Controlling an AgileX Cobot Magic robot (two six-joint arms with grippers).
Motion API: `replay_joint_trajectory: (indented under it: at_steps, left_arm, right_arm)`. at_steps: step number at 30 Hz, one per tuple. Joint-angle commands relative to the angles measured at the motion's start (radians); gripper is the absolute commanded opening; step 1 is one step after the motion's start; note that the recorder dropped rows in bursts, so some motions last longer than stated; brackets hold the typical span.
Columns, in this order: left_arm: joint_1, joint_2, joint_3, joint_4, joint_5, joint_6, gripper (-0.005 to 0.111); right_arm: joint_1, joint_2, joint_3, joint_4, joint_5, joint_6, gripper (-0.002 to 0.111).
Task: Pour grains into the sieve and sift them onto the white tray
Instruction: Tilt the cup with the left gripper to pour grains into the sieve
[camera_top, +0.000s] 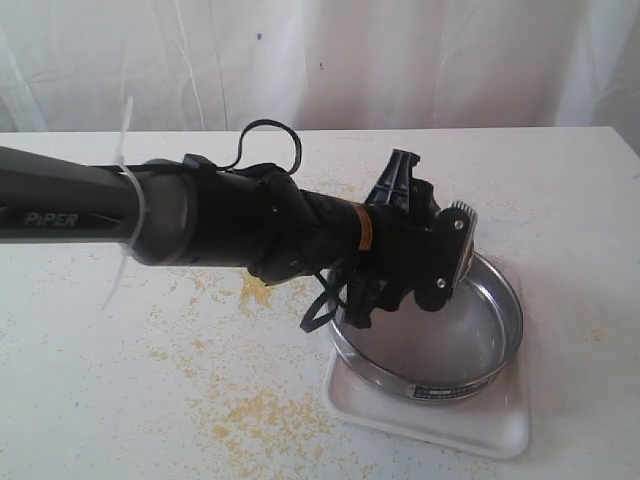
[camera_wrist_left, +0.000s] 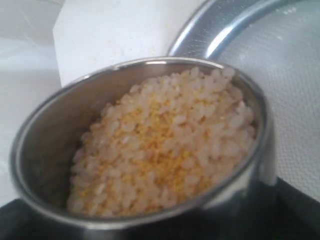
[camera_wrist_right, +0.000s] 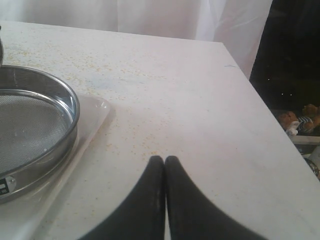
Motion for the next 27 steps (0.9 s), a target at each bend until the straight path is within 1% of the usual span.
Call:
replay_joint_trajectory:
  at_steps: [1, 10, 20, 23, 27]
  left_arm:
    - [0.0, 0.02, -0.006, -0.004, 0.002, 0.166, 0.0]
    - [0.008, 0.029, -0.006, -0.004, 0.001, 0.172, 0.0]
    - [0.008, 0.029, -0.006, -0.004, -0.003, 0.266, 0.0]
    - [0.008, 0.029, -0.006, -0.004, -0.052, 0.268, 0.0]
    - [0.008, 0.029, -0.006, -0.004, -0.186, 0.268, 0.0]
  right_arm:
    - [0.0, -0.004, -0.001, -0.006, -0.002, -0.003, 0.0]
    - [0.0, -0.004, -0.001, -0.006, -0.002, -0.003, 0.0]
    - [0.0, -0.004, -0.001, -0.006, -0.002, -0.003, 0.0]
    - [0.0, -0.004, -0.001, -0.006, -0.002, -0.003, 0.0]
    - [0.0, -0.004, -0.001, -0.006, -0.002, -0.003, 0.0]
